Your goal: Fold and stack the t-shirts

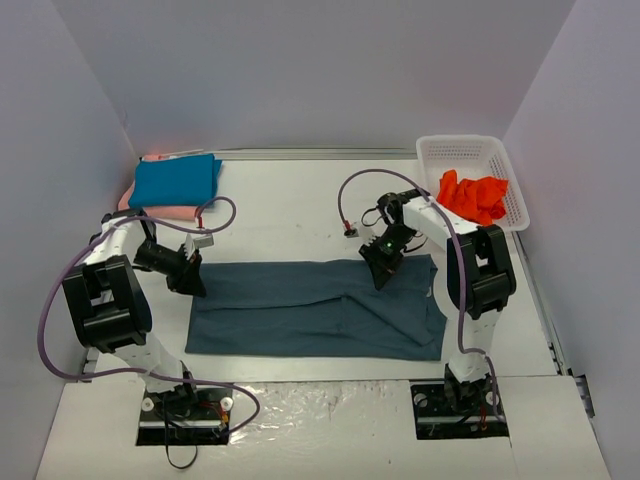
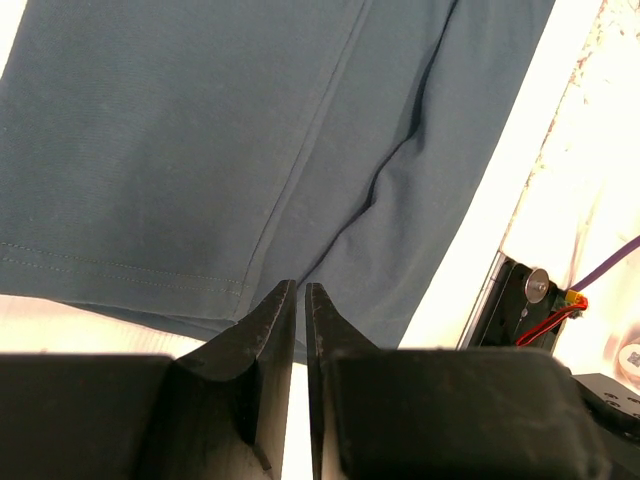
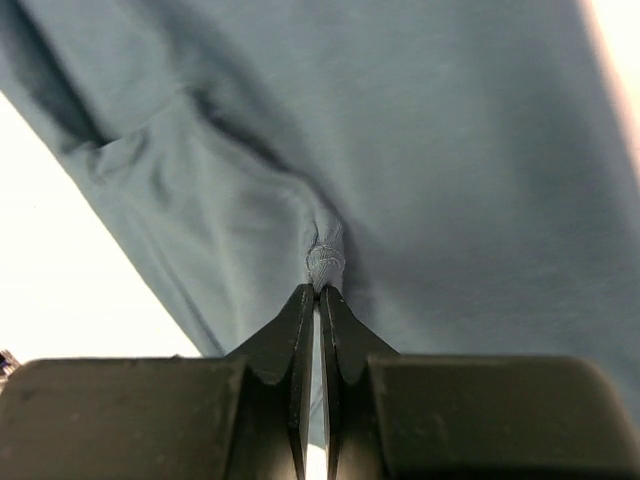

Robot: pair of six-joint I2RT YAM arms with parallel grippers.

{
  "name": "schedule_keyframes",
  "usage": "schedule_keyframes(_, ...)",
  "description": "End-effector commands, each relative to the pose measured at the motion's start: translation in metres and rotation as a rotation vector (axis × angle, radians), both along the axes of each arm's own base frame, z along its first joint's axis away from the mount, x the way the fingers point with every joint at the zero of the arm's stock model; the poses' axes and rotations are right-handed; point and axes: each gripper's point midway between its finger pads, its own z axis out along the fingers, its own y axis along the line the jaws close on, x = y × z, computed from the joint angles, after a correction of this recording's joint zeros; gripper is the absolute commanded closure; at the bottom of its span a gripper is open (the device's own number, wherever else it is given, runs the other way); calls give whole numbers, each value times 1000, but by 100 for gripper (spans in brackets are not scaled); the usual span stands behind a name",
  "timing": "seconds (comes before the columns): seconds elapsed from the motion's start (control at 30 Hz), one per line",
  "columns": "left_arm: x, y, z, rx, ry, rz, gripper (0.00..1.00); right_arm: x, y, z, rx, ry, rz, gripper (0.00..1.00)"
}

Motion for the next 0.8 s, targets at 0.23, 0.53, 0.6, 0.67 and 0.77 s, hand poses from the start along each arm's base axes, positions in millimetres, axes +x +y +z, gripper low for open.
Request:
schedule_keyframes(0.23,3,-6,25,-43,-47,16,92,-51,-2,29,-24,49,98,100)
schedule_keyframes(0.53,-2,-8,29,-40,-55,30,92,-76,10,36,-14,57,172,100)
schedule_keyframes(0.6,-3,-8,30,-38,-59,30,92,-78,14,39,-8,52,181,100)
schedule_keyframes(0.67,-3,-8,30,-40,-61,35,92,-81,18,40,-9,51,194,100)
schedule_keyframes(0.77,-4,-9,31,-42,-57,38,92,-84,23,43,0,45,208,100)
